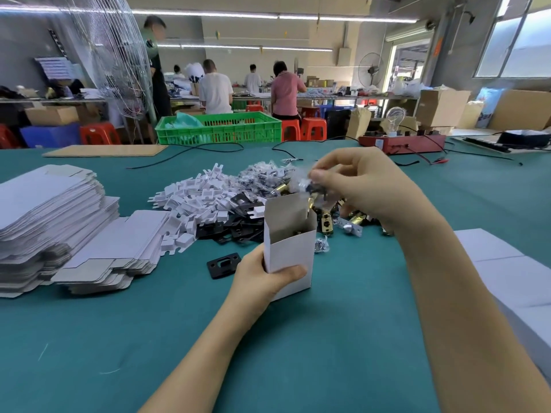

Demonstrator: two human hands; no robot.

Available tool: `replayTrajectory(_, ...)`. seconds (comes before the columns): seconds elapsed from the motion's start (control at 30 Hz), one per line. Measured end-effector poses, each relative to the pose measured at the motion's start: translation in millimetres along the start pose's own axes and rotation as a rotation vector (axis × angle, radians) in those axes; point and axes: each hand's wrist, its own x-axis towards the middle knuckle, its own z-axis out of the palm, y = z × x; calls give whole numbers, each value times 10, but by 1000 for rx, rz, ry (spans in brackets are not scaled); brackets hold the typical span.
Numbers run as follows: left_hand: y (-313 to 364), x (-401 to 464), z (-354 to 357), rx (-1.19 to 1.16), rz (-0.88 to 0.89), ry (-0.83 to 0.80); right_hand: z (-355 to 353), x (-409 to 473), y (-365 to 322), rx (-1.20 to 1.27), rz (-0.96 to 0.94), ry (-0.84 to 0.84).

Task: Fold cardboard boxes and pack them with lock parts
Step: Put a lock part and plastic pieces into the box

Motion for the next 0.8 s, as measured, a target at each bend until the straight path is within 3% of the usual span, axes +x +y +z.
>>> replayTrajectory(0.13,-15,6,-12,-18,-10,0,95,-50,-137,-131,-58,-167)
replayTrajectory(0.27,-33,20,-10,-35,-17,14,175,-22,-139,-481,-135,-187)
replayTrajectory(0.43,-54,31,-11,-48,-15,8,316,-18,-130,-489,-244,-74)
replayTrajectory(0.57,-55,25,-18,-60,-14,5,358,-32,-136,-441,-218,-200)
replayTrajectory(0.8,-27,14,-5,-73,26,-10,299,-19,-108,-466,-190,-225)
